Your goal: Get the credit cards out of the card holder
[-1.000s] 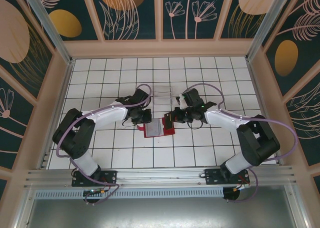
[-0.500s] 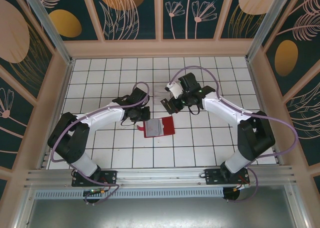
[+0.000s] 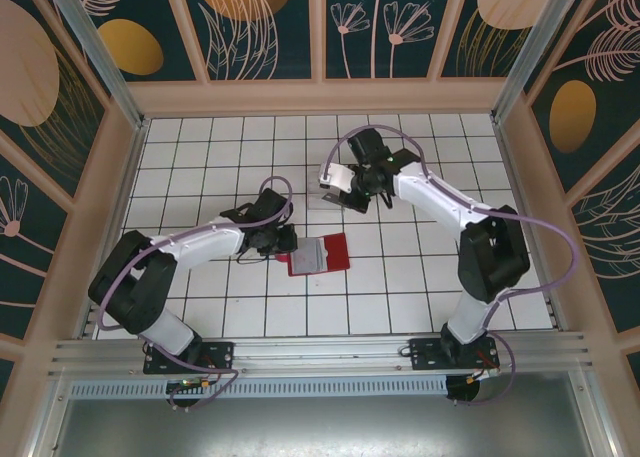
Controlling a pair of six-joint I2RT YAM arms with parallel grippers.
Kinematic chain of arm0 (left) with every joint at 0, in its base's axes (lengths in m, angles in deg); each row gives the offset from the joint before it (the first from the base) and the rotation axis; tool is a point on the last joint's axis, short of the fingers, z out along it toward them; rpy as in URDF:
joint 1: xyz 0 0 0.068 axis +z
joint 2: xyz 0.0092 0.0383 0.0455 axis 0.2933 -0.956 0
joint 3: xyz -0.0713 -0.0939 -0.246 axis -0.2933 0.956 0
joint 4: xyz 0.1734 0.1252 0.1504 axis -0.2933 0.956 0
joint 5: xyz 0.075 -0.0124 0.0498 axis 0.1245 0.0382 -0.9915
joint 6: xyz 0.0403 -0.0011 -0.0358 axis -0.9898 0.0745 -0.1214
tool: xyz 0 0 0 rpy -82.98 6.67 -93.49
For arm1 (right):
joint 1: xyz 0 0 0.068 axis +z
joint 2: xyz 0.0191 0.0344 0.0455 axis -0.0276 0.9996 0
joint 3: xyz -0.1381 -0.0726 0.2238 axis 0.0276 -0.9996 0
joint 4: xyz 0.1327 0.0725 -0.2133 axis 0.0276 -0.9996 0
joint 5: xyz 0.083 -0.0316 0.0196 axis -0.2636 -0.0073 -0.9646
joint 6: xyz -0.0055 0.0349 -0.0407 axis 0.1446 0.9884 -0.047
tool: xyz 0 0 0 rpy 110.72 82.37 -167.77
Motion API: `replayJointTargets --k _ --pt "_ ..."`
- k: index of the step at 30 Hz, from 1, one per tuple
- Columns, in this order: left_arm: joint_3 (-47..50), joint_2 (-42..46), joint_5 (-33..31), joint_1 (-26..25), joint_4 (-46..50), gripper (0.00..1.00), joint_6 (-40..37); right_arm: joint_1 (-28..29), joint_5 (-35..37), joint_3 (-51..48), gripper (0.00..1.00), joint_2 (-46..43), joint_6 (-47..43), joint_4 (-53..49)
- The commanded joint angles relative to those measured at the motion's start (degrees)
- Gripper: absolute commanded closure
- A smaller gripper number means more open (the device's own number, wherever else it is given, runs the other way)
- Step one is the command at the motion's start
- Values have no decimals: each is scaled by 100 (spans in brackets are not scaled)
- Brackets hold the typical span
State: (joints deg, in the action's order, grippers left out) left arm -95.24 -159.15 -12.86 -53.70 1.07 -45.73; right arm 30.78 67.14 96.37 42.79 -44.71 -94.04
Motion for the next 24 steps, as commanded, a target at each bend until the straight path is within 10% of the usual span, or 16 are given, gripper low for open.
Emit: replayJointTargets --k 1,24 --pt "111 203 11 61 -166 85 139 -54 267 643 100 388 -732 -636" --pt "399 436 -60 233 -184 84 104 107 29 3461 100 2618 -1166 -2226"
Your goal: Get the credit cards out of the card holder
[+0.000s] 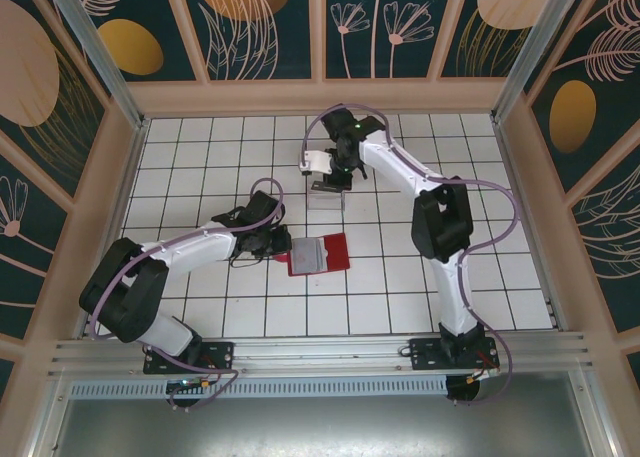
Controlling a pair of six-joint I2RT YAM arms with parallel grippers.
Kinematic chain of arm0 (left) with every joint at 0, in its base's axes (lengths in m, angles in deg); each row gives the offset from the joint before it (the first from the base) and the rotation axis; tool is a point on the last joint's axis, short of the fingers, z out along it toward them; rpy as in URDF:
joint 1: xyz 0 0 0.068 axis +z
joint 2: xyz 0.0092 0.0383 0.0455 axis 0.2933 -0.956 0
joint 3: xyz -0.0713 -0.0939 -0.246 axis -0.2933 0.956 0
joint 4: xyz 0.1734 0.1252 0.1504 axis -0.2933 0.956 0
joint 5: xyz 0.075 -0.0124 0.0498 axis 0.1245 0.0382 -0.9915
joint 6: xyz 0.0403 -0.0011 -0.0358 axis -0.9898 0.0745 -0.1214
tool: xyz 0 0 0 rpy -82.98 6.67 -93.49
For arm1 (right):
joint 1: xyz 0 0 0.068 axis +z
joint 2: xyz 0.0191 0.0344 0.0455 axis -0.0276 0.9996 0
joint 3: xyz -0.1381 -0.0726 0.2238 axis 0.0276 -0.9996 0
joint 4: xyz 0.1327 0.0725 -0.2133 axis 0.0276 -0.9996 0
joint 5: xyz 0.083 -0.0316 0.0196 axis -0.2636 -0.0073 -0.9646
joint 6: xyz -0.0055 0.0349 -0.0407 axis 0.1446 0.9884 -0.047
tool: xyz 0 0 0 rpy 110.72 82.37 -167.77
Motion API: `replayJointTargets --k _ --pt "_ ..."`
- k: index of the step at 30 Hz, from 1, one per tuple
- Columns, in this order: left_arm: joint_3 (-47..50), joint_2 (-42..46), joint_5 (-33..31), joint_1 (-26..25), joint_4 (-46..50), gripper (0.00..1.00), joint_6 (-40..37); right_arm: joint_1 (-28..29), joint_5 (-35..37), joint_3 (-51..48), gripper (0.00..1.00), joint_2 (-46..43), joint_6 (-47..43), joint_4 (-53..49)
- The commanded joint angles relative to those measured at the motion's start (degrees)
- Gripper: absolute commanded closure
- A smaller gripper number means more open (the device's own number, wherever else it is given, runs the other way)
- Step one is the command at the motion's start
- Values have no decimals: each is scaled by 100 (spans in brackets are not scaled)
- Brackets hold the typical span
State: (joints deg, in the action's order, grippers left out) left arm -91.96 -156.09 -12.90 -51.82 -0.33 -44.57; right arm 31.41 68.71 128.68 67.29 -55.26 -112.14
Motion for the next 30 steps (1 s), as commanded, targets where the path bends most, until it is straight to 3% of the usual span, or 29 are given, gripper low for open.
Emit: replayJointTargets --k 1,26,30 --pt "79 122 -55 53 -51 84 -21 47 -120 251 100 214 -99 -446" --pt "-54 -36 31 73 -35 84 -92 234 -164 209 100 556 -19 -797" --pt "-44 -29 25 72 -17 84 -93 249 -139 224 84 607 5 -735"
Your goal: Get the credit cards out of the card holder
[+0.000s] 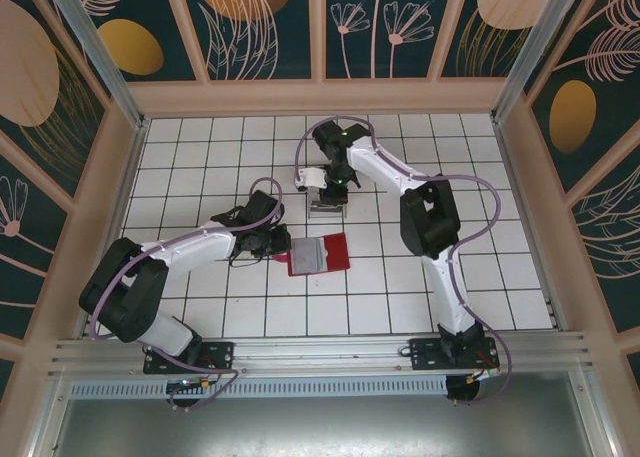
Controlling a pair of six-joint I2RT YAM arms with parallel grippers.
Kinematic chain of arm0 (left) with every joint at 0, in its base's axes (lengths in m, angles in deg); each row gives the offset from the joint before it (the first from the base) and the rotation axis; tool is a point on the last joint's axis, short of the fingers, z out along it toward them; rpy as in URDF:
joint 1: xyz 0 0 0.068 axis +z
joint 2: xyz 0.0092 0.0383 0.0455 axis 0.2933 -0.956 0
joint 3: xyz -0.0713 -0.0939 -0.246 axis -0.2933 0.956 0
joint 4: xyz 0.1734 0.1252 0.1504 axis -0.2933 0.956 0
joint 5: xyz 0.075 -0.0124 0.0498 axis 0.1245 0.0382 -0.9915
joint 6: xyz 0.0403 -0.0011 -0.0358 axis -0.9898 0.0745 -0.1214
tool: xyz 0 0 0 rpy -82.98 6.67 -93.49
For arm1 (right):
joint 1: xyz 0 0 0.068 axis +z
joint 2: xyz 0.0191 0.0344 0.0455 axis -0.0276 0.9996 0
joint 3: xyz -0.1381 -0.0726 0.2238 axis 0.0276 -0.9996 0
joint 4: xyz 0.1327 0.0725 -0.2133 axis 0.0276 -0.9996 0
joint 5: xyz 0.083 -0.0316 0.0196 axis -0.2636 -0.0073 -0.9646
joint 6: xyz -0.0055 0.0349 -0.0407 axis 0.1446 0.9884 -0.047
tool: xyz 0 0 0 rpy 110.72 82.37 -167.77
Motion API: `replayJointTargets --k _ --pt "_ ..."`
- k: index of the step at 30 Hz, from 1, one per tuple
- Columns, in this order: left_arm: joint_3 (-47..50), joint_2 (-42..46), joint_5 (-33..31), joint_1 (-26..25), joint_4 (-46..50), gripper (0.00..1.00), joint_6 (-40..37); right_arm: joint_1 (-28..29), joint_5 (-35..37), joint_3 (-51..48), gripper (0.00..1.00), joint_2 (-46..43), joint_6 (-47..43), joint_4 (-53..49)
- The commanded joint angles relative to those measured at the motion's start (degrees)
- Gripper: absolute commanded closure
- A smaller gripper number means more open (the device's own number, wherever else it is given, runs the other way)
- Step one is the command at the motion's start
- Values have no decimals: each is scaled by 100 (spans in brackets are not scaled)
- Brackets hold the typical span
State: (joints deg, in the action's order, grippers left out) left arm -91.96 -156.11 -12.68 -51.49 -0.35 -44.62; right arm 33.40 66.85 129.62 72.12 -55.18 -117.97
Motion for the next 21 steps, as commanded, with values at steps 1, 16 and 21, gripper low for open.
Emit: replayJointTargets --k 1,16,21 --pt "-43 -20 -6 42 -15 84 -85 47 62 133 81 130 -2 -134" --pt "-43 52 -85 42 20 84 -66 -16 577 38 70 -138 51 428" --pt "-35 29 -58 40 12 84 -60 -19 850 -116 68 -268 34 806"
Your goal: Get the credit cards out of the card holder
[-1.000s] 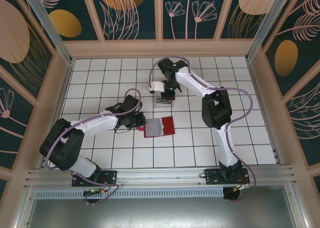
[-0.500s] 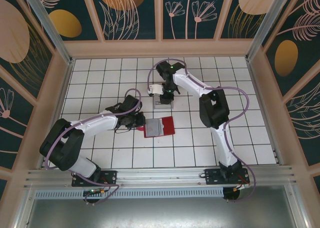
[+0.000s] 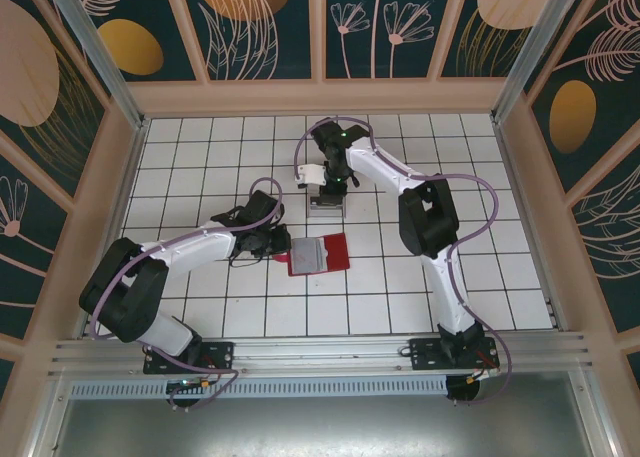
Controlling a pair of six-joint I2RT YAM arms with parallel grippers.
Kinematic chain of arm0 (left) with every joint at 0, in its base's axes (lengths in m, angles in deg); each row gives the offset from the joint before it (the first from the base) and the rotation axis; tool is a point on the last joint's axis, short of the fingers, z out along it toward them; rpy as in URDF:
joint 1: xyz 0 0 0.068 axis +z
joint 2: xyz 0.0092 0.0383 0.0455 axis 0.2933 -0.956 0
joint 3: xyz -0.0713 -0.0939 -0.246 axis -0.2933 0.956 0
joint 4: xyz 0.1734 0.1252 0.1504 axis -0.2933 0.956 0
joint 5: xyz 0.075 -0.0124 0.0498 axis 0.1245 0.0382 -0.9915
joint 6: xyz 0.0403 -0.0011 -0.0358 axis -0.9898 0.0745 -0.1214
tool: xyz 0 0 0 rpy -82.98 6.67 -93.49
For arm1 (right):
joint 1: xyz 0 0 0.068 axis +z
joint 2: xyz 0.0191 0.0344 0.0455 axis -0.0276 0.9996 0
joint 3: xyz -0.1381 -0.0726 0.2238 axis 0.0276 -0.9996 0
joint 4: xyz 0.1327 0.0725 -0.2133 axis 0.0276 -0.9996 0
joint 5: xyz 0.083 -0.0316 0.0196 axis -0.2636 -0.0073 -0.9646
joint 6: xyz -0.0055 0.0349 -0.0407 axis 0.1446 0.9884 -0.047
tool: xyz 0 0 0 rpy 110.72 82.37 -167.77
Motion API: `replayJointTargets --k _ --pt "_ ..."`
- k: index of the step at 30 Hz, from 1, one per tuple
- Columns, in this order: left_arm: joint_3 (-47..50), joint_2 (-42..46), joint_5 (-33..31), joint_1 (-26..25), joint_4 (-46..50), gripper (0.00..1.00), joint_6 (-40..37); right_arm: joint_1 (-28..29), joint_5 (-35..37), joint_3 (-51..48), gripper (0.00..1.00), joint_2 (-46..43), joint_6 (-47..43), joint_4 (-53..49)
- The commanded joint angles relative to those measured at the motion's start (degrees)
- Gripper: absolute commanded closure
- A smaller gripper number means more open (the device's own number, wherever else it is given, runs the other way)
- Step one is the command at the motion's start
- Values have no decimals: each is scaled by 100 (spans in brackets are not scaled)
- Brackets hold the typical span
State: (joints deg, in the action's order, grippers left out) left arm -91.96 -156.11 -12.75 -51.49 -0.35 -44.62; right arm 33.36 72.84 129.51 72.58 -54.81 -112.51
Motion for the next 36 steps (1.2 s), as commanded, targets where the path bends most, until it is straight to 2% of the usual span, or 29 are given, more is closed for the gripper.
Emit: replayJointTargets --k 1,20,36 --pt "-26 35 -53 40 11 84 -60 -11 275 -140 68 -326 -7 309" --pt "-17 81 -66 36 28 84 -42 45 353 -565 68 -721 -65 926" --pt "-8 84 -49 40 18 84 -52 69 434 -831 68 -481 15 1216"
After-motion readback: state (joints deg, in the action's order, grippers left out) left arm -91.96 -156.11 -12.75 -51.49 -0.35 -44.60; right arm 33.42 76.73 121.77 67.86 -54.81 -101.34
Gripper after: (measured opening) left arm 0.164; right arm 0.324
